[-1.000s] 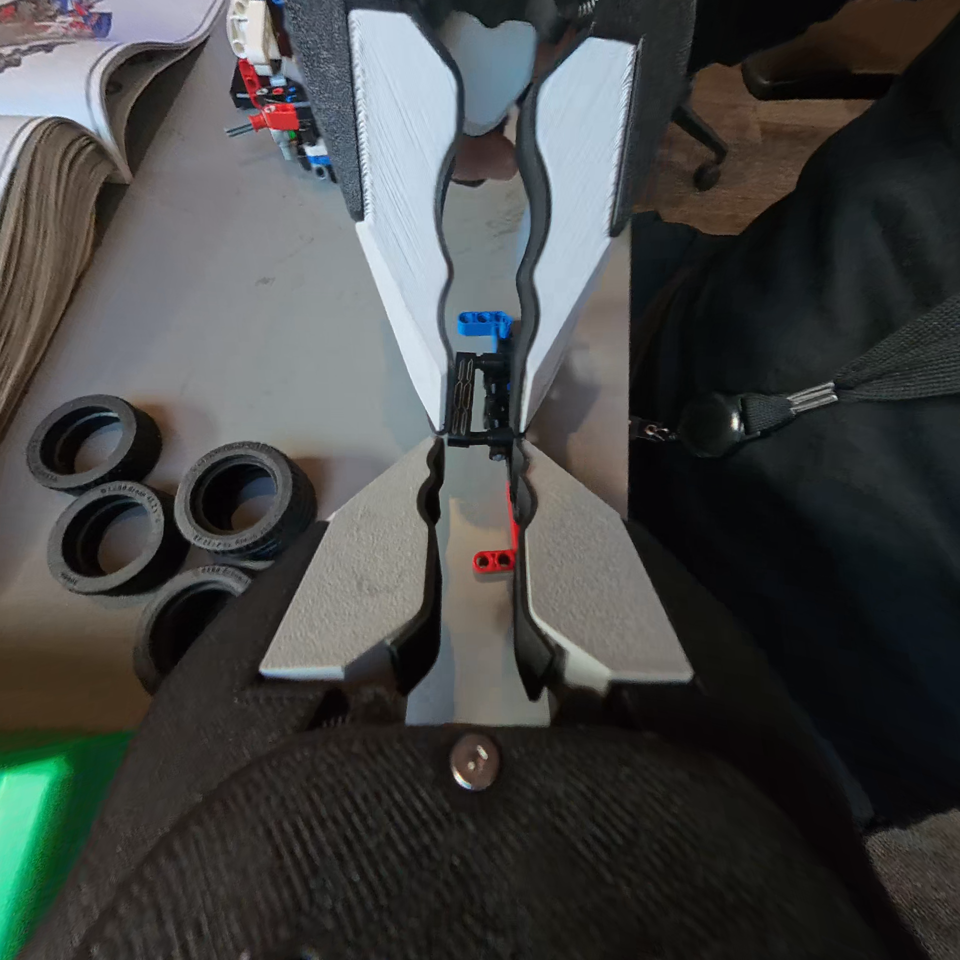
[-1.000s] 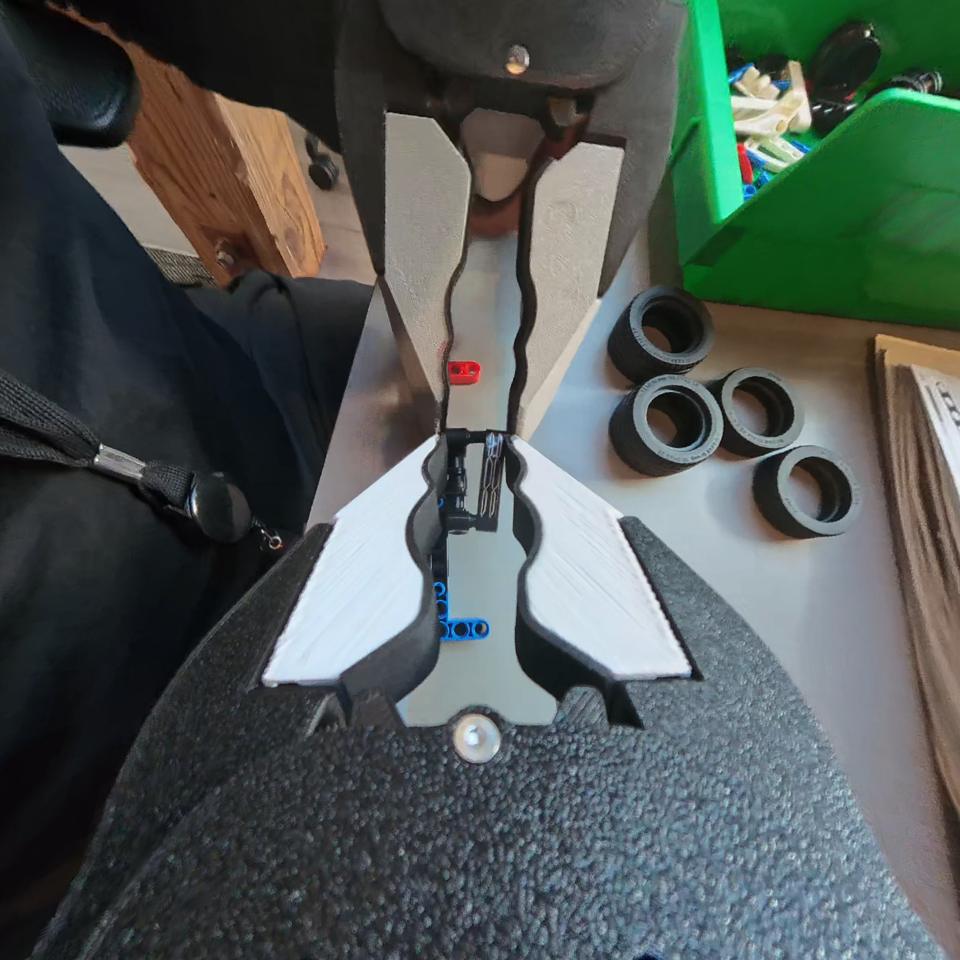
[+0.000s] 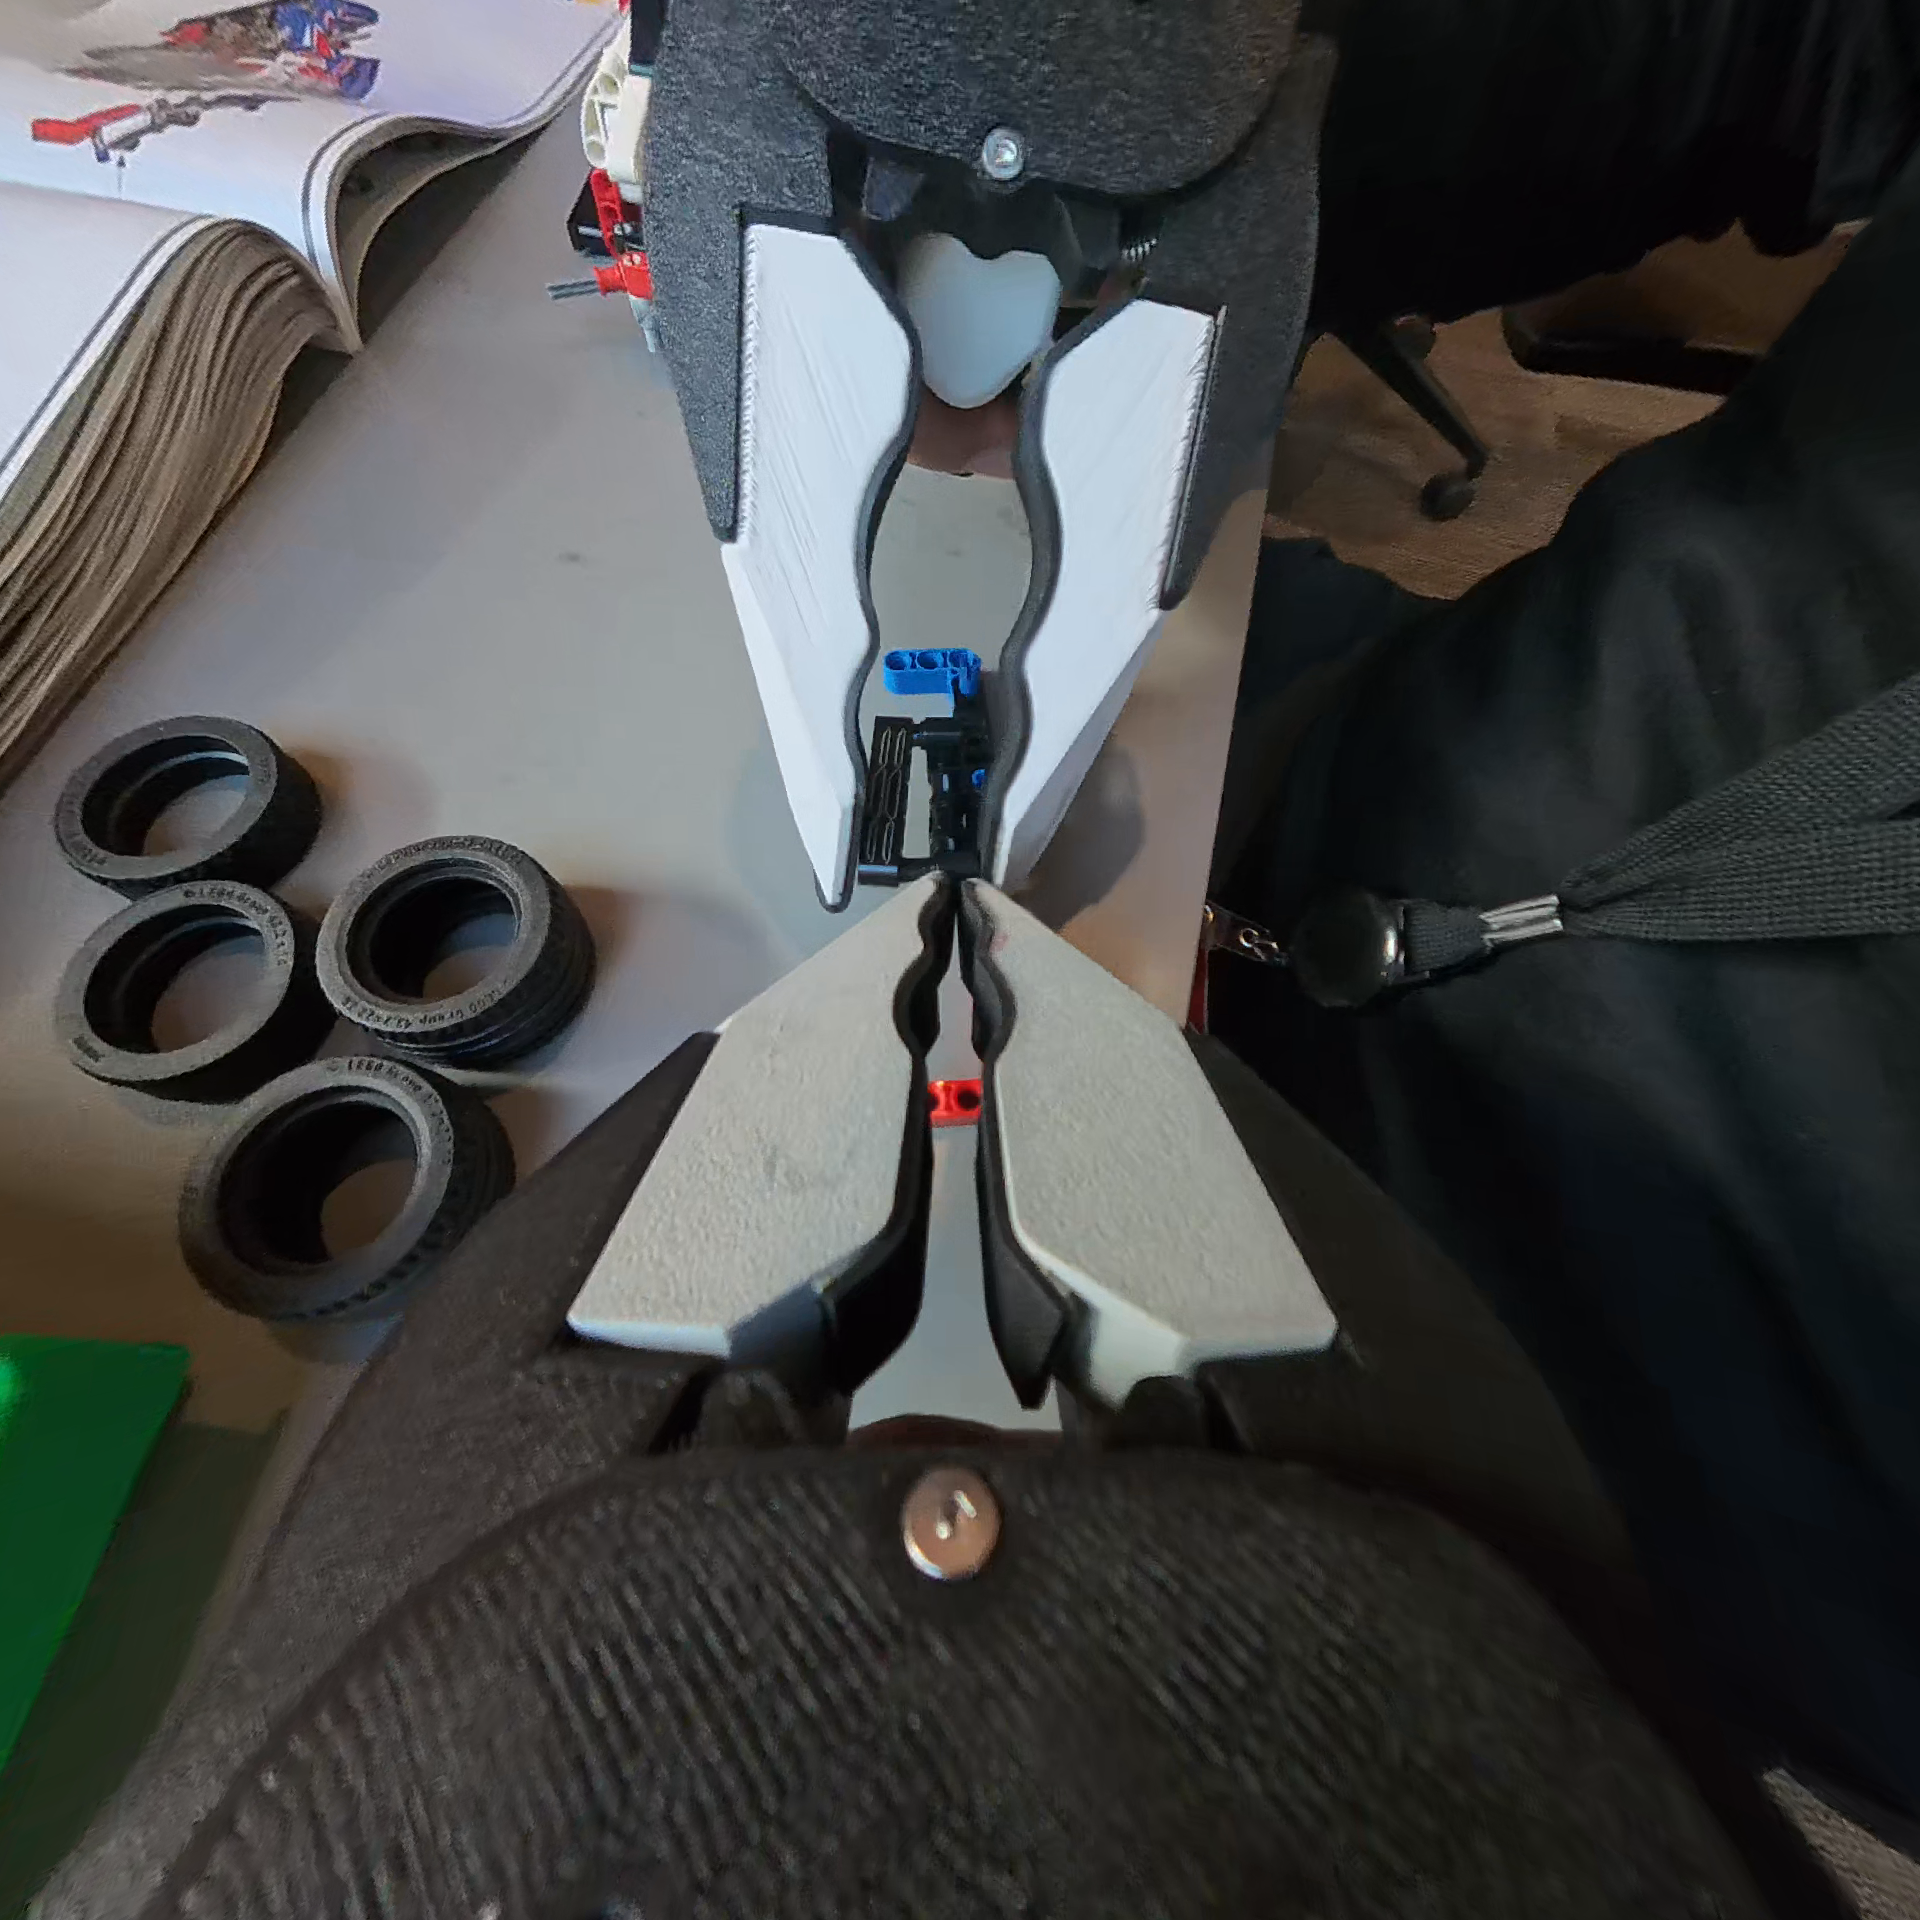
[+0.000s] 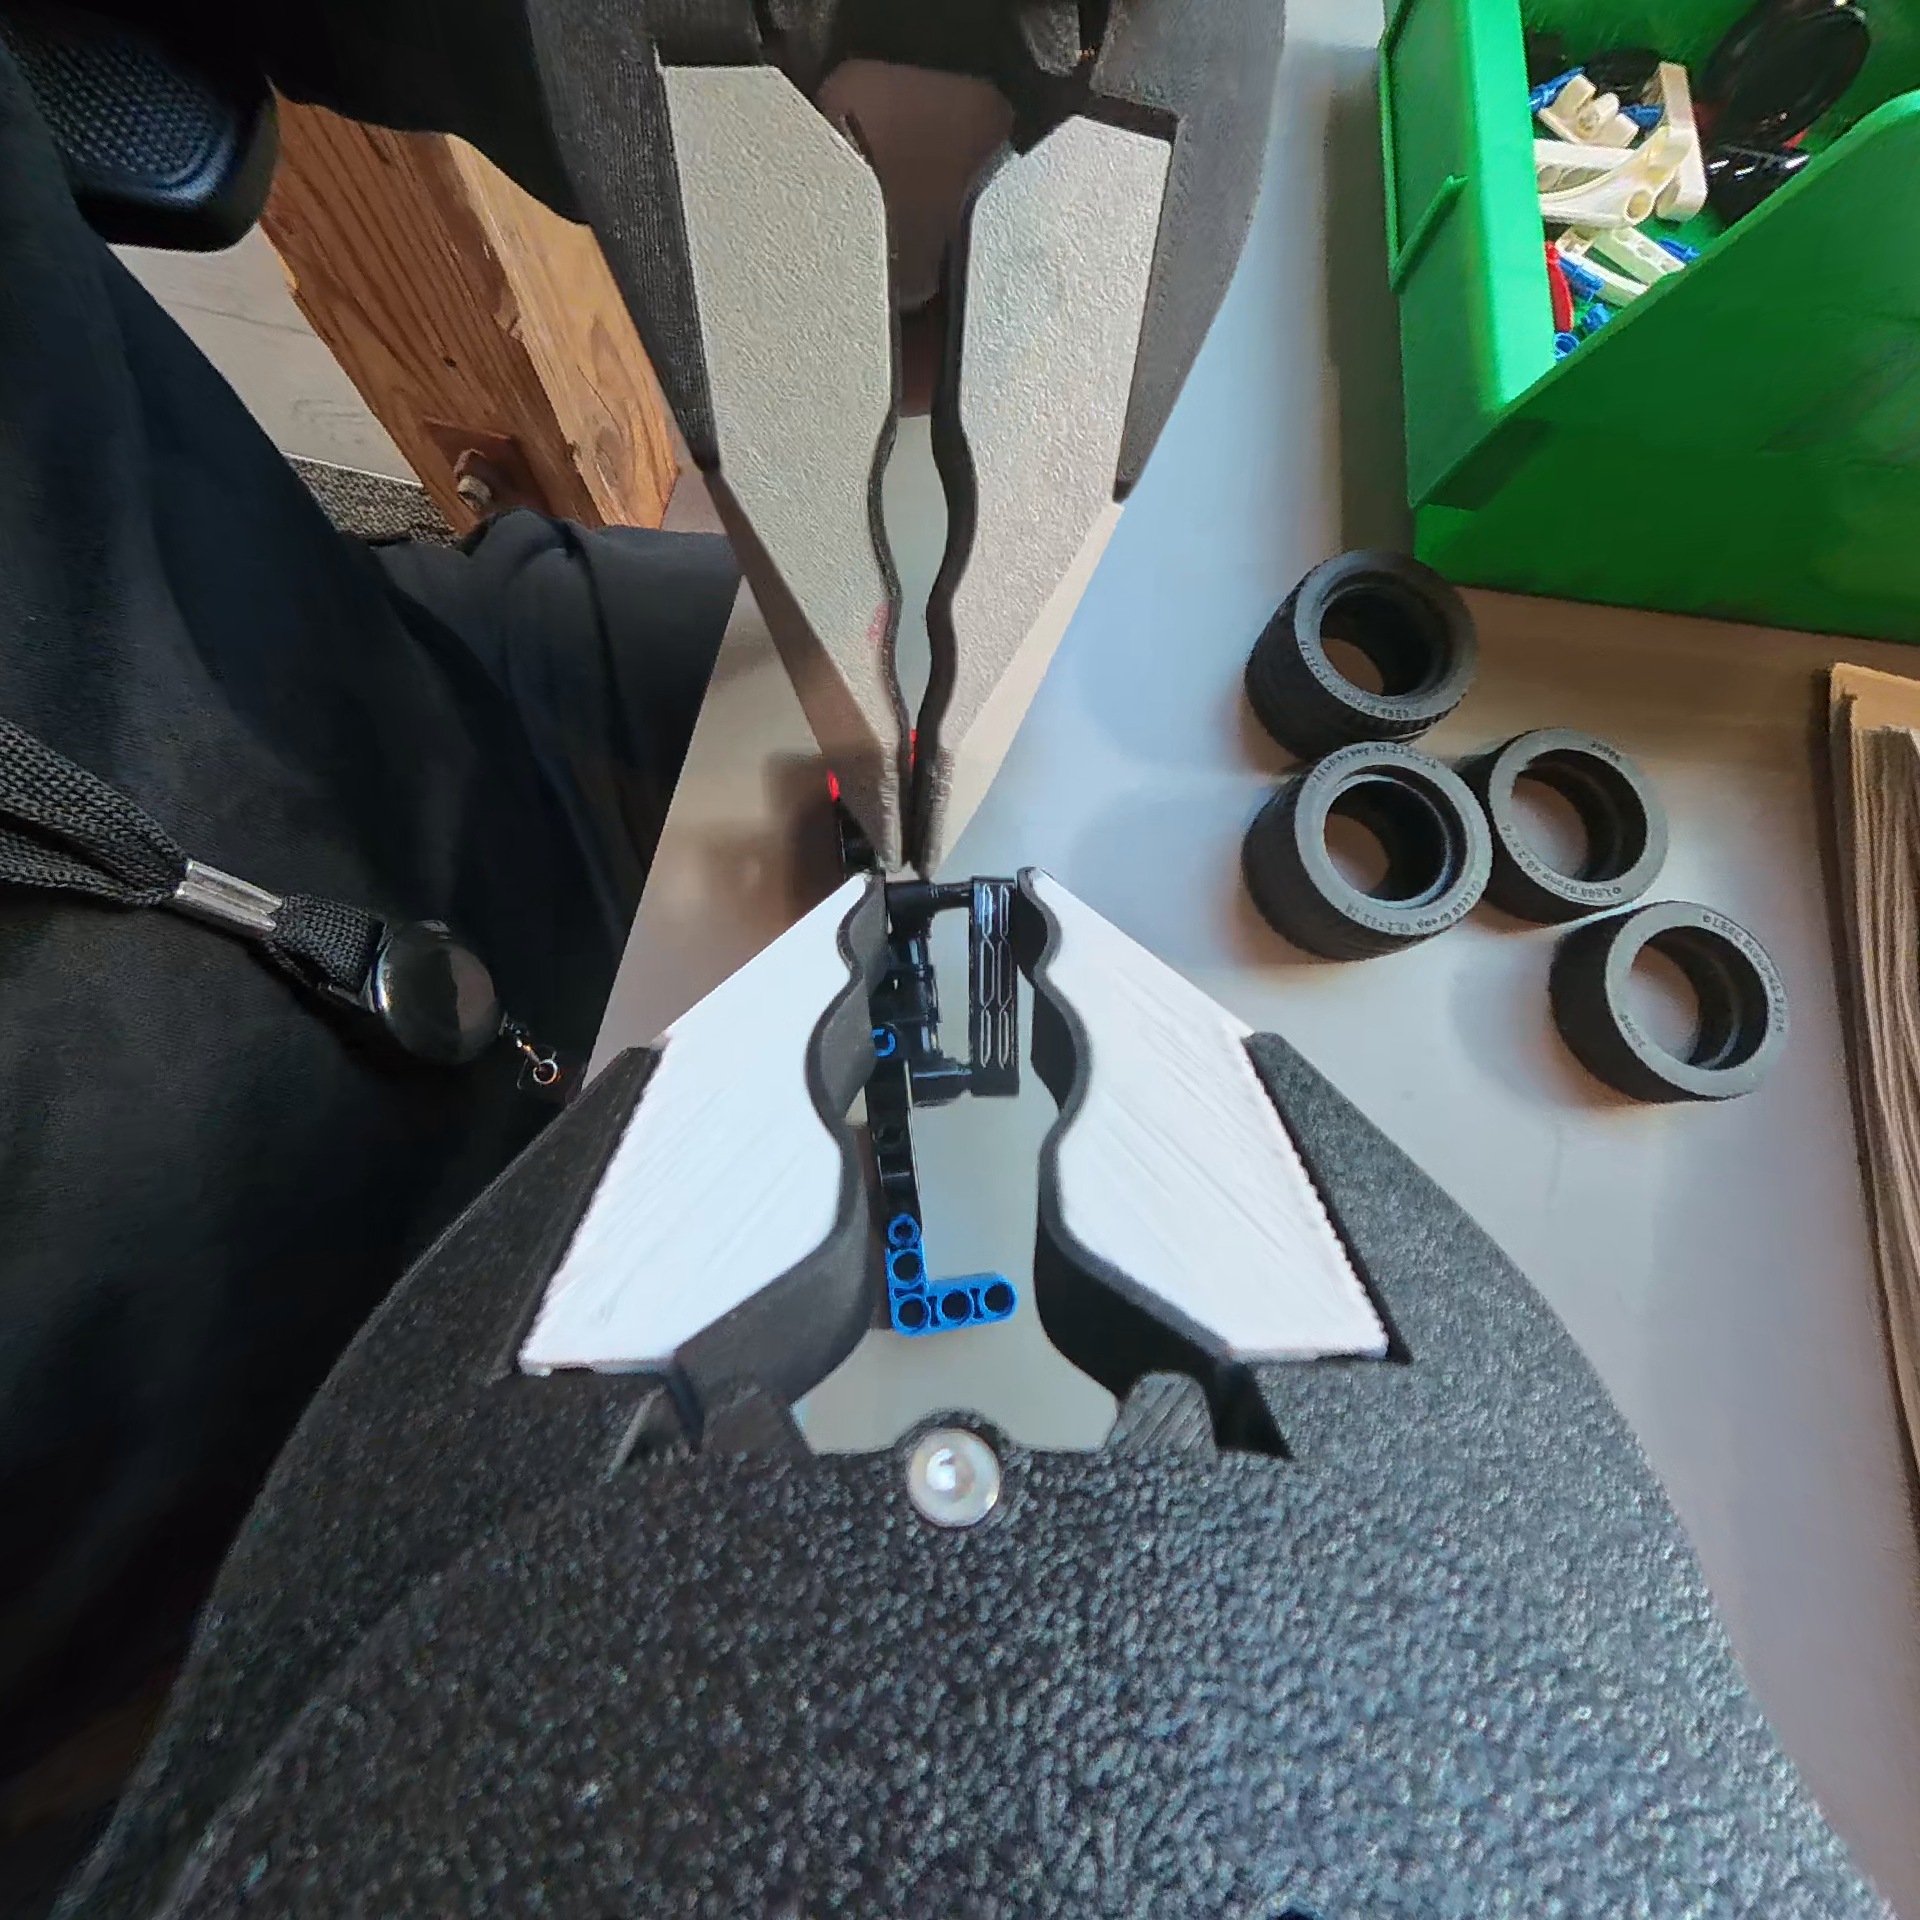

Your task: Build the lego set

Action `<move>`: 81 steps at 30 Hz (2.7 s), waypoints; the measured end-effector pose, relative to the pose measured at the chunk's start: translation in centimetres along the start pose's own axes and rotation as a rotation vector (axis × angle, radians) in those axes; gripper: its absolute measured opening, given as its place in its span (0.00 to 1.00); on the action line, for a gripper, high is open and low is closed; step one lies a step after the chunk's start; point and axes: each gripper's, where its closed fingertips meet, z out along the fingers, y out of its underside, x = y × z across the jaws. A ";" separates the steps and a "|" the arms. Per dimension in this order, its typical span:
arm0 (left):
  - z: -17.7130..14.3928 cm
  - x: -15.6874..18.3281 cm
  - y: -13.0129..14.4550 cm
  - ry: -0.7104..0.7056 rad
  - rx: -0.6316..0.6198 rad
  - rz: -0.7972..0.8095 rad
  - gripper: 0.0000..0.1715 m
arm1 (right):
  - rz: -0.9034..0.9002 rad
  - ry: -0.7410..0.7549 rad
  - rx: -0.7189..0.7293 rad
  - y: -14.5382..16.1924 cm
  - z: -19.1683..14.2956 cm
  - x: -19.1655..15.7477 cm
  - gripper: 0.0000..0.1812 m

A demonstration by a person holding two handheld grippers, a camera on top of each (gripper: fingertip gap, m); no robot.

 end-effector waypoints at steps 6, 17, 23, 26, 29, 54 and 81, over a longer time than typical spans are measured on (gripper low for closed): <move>-0.1 -0.3 0.1 -0.040 -0.002 0.021 0.00 | 0.004 -0.009 0.009 0.0 0.0 -0.1 0.13; 0.2 -0.6 0.1 -0.032 -0.018 0.023 0.00 | 0.022 -0.029 0.031 0.0 0.0 -0.1 0.13; 0.2 -0.5 0.1 -0.001 -0.022 0.012 0.00 | 0.008 -0.024 0.049 0.0 0.0 -0.2 0.13; 0.3 -0.5 0.1 0.008 -0.025 0.007 0.00 | 0.003 -0.025 0.050 0.0 0.0 -0.2 0.13; 0.3 -0.5 0.1 0.002 -0.029 0.011 0.00 | -0.018 -0.028 0.044 0.0 0.0 -0.3 0.12; 1.0 -0.3 -1.0 0.005 -0.112 -0.107 0.00 | -0.134 0.042 0.026 -0.2 0.0 0.0 0.13; 0.3 -0.2 -0.2 -0.057 -0.056 -0.277 0.00 | -0.072 -0.038 0.102 -0.9 1.0 -0.5 0.13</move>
